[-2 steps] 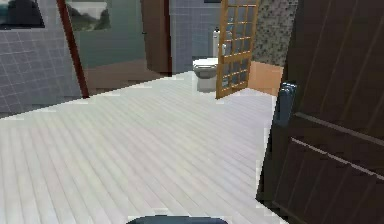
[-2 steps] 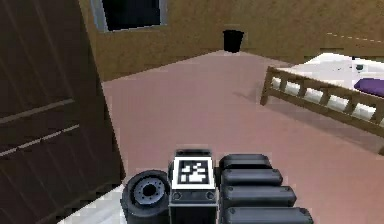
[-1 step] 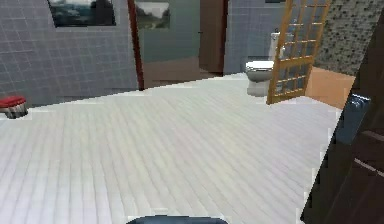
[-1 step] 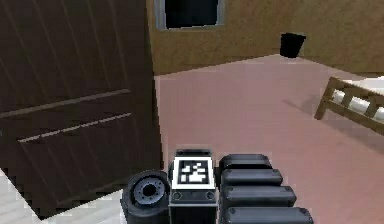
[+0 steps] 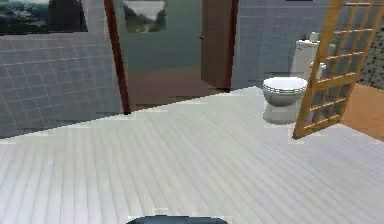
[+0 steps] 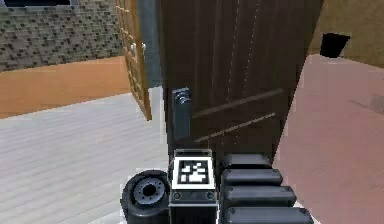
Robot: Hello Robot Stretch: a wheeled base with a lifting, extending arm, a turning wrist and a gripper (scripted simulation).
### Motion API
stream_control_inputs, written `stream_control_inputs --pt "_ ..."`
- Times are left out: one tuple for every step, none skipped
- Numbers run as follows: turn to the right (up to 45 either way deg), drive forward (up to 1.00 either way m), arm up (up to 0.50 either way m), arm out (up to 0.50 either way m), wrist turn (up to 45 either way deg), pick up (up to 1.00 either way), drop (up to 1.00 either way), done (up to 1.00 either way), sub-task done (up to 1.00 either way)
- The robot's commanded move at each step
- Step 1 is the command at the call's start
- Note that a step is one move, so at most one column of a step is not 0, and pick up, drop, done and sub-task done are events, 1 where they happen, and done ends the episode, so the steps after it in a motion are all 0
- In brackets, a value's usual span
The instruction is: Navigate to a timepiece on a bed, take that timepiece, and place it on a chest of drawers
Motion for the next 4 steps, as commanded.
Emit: stream_control_inputs --pt "0.0 1.00 0.00 0.00 0.0 0.00 0.00 0.00 0.00" --pt "-3.0 0.00 0.00 0.00 0.0 0.00 0.00 0.00 0.00" --pt "0.0 1.00 0.00 0.00 0.0 0.00 0.00 0.00 0.00" --pt "0.0 0.80 0.00 0.00 0.0 0.00 0.00 0.00 0.00"
